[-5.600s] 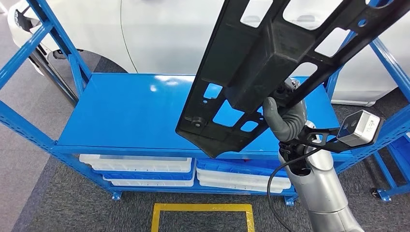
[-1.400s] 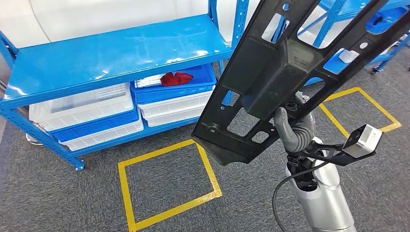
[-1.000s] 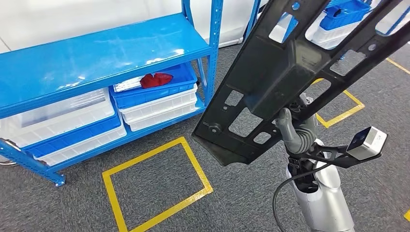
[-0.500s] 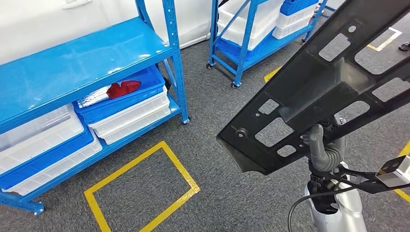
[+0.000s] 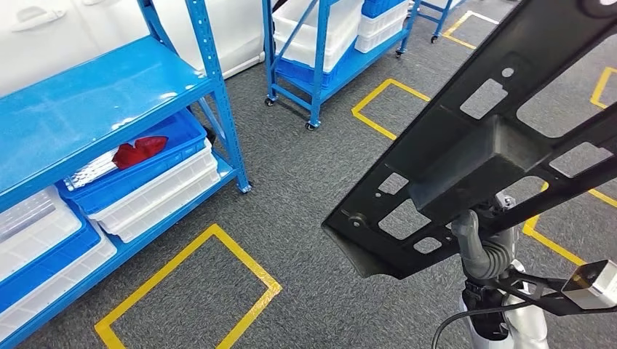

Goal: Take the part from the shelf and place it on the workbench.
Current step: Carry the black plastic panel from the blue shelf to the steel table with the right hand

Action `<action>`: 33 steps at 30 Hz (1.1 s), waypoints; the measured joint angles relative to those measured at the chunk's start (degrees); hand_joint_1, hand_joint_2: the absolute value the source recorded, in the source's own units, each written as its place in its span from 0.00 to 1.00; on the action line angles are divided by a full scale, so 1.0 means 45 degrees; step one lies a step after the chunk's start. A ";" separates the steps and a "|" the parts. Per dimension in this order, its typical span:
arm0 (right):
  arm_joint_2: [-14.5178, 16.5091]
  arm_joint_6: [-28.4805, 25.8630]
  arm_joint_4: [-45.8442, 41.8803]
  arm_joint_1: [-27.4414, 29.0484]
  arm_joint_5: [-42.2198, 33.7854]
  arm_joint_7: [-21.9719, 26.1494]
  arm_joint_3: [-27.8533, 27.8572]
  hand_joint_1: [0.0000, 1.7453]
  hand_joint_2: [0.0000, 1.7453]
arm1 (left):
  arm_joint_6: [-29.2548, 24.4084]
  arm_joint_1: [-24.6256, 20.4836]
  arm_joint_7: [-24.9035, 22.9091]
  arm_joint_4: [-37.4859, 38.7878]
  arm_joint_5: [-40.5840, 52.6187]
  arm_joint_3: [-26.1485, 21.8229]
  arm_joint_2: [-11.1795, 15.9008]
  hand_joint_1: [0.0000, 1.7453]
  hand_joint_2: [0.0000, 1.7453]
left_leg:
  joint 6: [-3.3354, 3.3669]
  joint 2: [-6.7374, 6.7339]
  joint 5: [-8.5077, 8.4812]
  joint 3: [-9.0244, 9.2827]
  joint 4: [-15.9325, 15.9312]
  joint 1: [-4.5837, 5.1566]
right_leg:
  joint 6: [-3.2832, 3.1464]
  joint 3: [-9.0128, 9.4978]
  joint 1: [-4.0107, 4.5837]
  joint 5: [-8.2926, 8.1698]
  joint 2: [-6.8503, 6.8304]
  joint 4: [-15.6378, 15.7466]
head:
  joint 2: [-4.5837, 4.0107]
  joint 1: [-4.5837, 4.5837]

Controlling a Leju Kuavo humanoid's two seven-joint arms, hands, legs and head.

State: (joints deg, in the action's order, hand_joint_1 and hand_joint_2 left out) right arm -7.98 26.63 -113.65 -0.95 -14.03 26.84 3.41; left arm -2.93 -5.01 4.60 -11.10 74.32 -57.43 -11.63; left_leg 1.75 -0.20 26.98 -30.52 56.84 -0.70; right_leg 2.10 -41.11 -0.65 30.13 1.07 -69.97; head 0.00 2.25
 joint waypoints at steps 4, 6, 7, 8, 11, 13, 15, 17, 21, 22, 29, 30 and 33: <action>0.0151 -0.0204 -0.0595 0.0755 0.0499 0.0281 0.0057 1.00 1.00 | 0.0041 0.0011 -0.0042 0.0000 0.0143 -0.0026 -0.0001 0.00 1.00 | -0.0064 -0.0623 0.0128 0.0099 0.0007 0.0018 | 0.0098 0.0098 -0.0132 -0.0500 -0.0321 0.0133 | 0.0000 -0.0002; 0.0160 -0.0251 -0.0975 0.1211 0.0606 0.0539 0.0140 1.00 1.00 | 0.0072 0.0007 -0.0088 0.0001 0.0228 -0.0026 -0.0005 0.00 1.00 | -0.0169 -0.0851 0.0238 0.0226 0.0010 0.0053 | -0.0022 0.1072 -0.0061 -0.1107 -0.0803 0.1907 | 0.0000 -0.0002; 0.0160 -0.0259 -0.1140 0.1424 0.0646 0.0686 0.0181 1.00 1.00 | 0.0079 0.0010 -0.0096 0.0001 0.0265 -0.0026 -0.0007 0.00 1.00 | -0.0240 -0.0949 0.0292 0.0280 0.0009 0.0077 | -0.0129 0.1353 0.0003 -0.1213 -0.0964 0.2427 | 0.0000 -0.0002; 0.0160 -0.0273 -0.1283 0.1644 0.0695 0.0833 0.0228 1.00 1.00 | 0.0084 0.0011 -0.0092 0.0002 0.0301 -0.0024 -0.0008 0.00 1.00 | -0.0316 -0.1056 0.0341 0.0327 0.0002 0.0098 | -0.0238 0.1453 0.0072 -0.1191 -0.1029 0.2638 | 0.0000 -0.0001; 0.0164 -0.0407 -0.1714 0.2449 0.0969 0.1285 0.0402 1.00 1.00 | 0.0103 -0.0006 -0.0016 0.0001 0.0418 0.0002 -0.0013 0.00 1.00 | -0.0523 -0.1213 0.0522 0.0451 0.0018 0.0097 | -0.0503 0.1495 0.0090 -0.1188 -0.0618 0.2733 | 0.0000 0.0001; 0.0165 -0.0492 -0.2000 0.2879 0.1201 0.1526 0.0472 1.00 1.00 | 0.0124 -0.0008 0.0045 0.0000 0.0459 0.0028 -0.0015 0.00 1.00 | -0.0589 -0.0721 0.1080 0.0165 0.0831 0.0054 | -0.0680 0.1589 0.0038 -0.1230 -0.0365 0.2862 | 0.0000 0.0003; 0.0165 -0.0527 -0.2185 0.3132 0.1419 0.1624 0.0486 1.00 1.00 | 0.0148 -0.0025 0.0079 0.0000 0.0465 0.0035 -0.0015 0.00 1.00 | -0.0597 -0.0193 0.1937 -0.0642 0.2600 0.0020 | -0.0791 0.1612 0.0065 -0.1225 -0.0090 0.2880 | 0.0000 0.0003; 0.0165 -0.0584 -0.2267 0.3294 0.1632 0.1607 0.0486 1.00 1.00 | 0.0164 -0.0081 0.0081 0.0001 0.0466 0.0036 -0.0015 0.00 1.00 | -0.0596 -0.0071 0.2211 -0.1269 0.3793 0.0020 | -0.0817 0.1625 0.0106 -0.1214 0.0244 0.2862 | 0.0000 0.0001; 0.0165 -0.0747 -0.2398 0.3345 0.2002 0.1523 0.0477 1.00 1.00 | 0.0166 -0.0083 0.0012 0.0004 0.0541 0.0046 -0.0012 0.00 1.00 | -0.0445 0.0481 0.0541 -0.0318 0.1319 0.0001 | -0.0740 0.1673 0.0135 -0.1162 0.0978 0.2741 | 0.0000 0.0001; 0.0165 -0.0790 -0.2444 0.3359 0.2068 0.1512 0.0476 1.00 1.00 | 0.0171 -0.0070 -0.0002 0.0004 0.0567 0.0049 -0.0010 0.00 1.00 | -0.0413 0.0735 0.0295 -0.0052 0.0653 -0.0010 | -0.0681 0.1639 0.0128 -0.1153 0.1136 0.2691 | 0.0000 0.0003; 0.0245 -0.0989 -0.2822 0.3787 0.2361 0.1580 0.0471 1.00 1.00 | 0.0204 -0.0057 -0.0038 0.0002 0.0671 0.0076 -0.0019 0.00 1.00 | -0.0033 0.0167 0.0119 0.0280 -0.0108 0.0011 | -0.0183 0.0802 0.0060 -0.0427 0.0458 0.1294 | 0.0000 0.0000; 0.0269 -0.1013 -0.2846 0.3821 0.2395 0.1590 0.0471 1.00 1.00 | 0.0214 -0.0048 -0.0041 0.0002 0.0676 0.0076 -0.0018 0.00 1.00 | -0.0007 -0.0005 0.0131 0.0283 -0.0114 0.0031 | -0.0126 0.0363 0.0040 -0.0021 0.0131 0.0435 | 0.0000 0.0000; 0.0310 -0.1093 -0.2859 0.3983 0.2429 0.1609 0.0471 1.00 1.00 | 0.0236 -0.0041 -0.0070 0.0002 0.0687 0.0076 -0.0011 0.00 1.00 | -0.0029 -0.0535 0.0219 0.0317 -0.0095 0.0067 | -0.0001 -0.0262 -0.0089 0.0211 -0.0171 -0.0795 | 0.0000 0.0001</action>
State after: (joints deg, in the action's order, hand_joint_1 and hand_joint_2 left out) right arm -6.58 21.72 -126.51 16.97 -3.10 34.08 5.53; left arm -1.87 -5.19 4.28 -11.09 77.41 -57.09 -11.68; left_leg 1.62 -2.61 27.96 -29.09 56.41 -0.40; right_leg 2.10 -42.29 -1.05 31.08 0.30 -73.55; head 0.00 2.25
